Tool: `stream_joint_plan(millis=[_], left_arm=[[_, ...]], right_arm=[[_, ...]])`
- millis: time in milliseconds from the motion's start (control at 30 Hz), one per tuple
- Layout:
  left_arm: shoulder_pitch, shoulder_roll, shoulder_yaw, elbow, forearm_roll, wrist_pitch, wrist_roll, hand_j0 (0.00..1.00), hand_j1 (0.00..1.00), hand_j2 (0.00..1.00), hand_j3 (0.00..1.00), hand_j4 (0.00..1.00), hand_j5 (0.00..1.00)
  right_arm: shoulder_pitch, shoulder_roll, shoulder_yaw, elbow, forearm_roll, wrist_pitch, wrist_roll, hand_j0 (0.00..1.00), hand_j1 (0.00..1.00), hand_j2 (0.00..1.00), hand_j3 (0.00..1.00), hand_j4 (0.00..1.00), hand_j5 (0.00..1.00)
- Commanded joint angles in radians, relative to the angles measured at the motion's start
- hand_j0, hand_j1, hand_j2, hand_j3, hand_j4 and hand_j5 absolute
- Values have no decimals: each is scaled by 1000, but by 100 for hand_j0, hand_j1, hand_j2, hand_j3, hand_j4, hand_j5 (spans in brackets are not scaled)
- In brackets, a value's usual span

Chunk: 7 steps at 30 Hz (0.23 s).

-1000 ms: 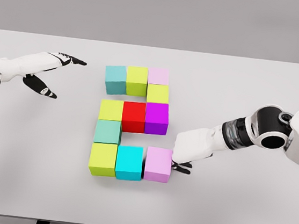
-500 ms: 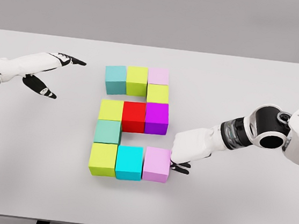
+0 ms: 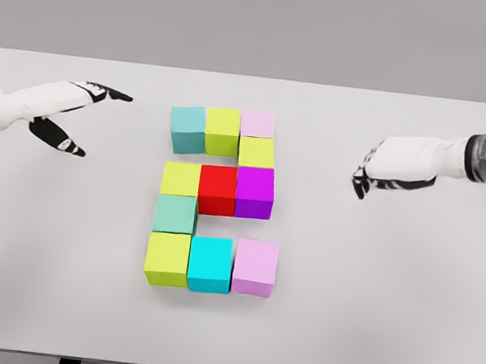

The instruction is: Assemble the squares on the desktop into the number 2

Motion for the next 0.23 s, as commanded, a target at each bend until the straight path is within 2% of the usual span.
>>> stream_joint_plan(millis=[0,100,200], left_arm=[[0,2,1,12,6,1,1,100,100,100,100,100,100],[0,0,-2,12,5,1,0,100,100,100,100,100,100],[2,-3,-5,12,5,1,0,100,100,100,100,100,100]], right_arm=[[2,-44,-112,32,-9,2,0,100,100,100,100,100,100],[5,-44,-135,37,-13,2,0,100,100,100,100,100,100],[35,-31,-171,84,-13,2,0,100,100,100,100,100,100]])
